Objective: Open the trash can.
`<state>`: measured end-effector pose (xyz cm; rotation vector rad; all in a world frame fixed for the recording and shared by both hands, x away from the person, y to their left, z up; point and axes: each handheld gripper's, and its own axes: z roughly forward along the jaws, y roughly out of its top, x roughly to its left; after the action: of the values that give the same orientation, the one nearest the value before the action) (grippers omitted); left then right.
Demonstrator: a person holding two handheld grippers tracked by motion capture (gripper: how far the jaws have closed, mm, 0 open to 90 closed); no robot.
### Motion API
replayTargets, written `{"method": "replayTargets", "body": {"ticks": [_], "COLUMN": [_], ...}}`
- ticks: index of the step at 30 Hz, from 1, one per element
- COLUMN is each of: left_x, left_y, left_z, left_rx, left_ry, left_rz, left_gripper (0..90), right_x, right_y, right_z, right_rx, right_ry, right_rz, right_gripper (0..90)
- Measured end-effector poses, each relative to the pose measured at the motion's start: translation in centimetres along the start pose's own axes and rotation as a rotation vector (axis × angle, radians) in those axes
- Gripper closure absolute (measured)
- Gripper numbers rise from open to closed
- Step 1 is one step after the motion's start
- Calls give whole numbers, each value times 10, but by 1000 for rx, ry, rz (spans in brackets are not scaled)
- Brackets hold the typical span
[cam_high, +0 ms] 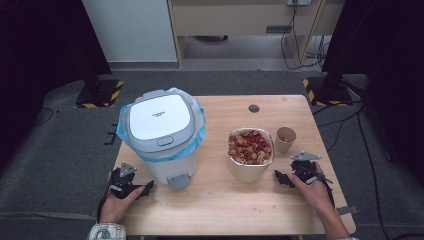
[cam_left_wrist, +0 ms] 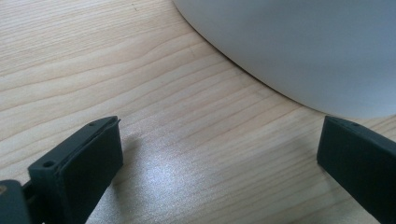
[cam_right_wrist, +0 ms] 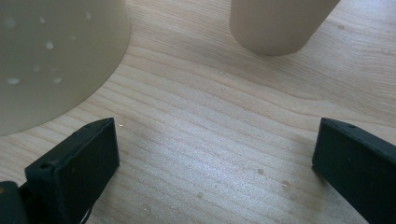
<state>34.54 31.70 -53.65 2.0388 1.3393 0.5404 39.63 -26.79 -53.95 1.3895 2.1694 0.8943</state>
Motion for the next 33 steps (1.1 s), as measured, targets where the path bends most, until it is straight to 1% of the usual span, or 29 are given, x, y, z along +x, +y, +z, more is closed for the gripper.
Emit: {"method": "replayTargets", "body": {"ticks": [3, 6, 9, 10, 11, 12, 13, 15, 16, 17, 19, 20, 21, 23, 24, 28, 29, 31, 33], "left_x": [0, 0, 1, 2, 2, 3, 3, 0, -3, -3, -10, -15, -17, -20, -23, -30, -32, -35, -38], "left_y": [0, 0, -2, -3, -3, -4, -4, -3, -2, -2, -1, 0, 1, 1, 2, 3, 4, 5, 6], "left_z": [0, -1, -4, -8, -8, -12, -15, -22, -26, -26, -33, -37, -39, -42, -47, -55, -57, -59, -59], "left_rx": [-1, -8, -8, -8, -8, -20, -29, -53, -66, -66, -83, -91, -97, -107, -124, -132, -137, -133, -143], "left_ry": [1, 11, 19, 32, 32, 37, 35, 35, 29, 29, 27, 29, 29, 24, 14, 3, 0, -7, -20], "left_rz": [-1, -12, -16, -23, -23, -44, -54, -53, -41, -41, -17, 5, 13, 14, 23, 42, 46, 64, 70], "left_gripper": [0, 6, 39, 67, 89, 105, 127, 146, 189, 244, 256, 304, 320, 386, 420, 533, 558, 604, 644], "right_x": [1, 1, 1, 1, 1, 1, 1, 1, 1, 1, 1, 1, 1, 1, 1, 1, 1, 1, 1], "right_y": [0, -1, -1, -1, -1, -1, -1, -1, -1, -1, -1, -1, -1, -1, -2, -2, -2, -2, -2], "right_z": [-1, -1, -1, -1, -1, -1, -1, -1, -1, -1, -1, -1, -2, -2, -2, -2, -2, -2, -2], "right_rx": [1, 1, 3, 3, 3, 1, 1, 2, 1, 1, 2, 3, 4, 1, 2, 1, 1, 1, 1], "right_ry": [4, 5, 5, 6, 6, 7, 9, 10, 10, 10, 9, 9, 9, 10, 12, 11, 11, 11, 11], "right_rz": [-4, -3, -2, -2, -2, -6, -7, -6, -7, -7, -7, -5, -5, -8, -8, -6, -6, -7, -7], "right_gripper": [8, 8, 8, 8, 8, 8, 8, 8, 8, 8, 7, 8, 8, 8, 8, 7, 7, 7, 7]}}
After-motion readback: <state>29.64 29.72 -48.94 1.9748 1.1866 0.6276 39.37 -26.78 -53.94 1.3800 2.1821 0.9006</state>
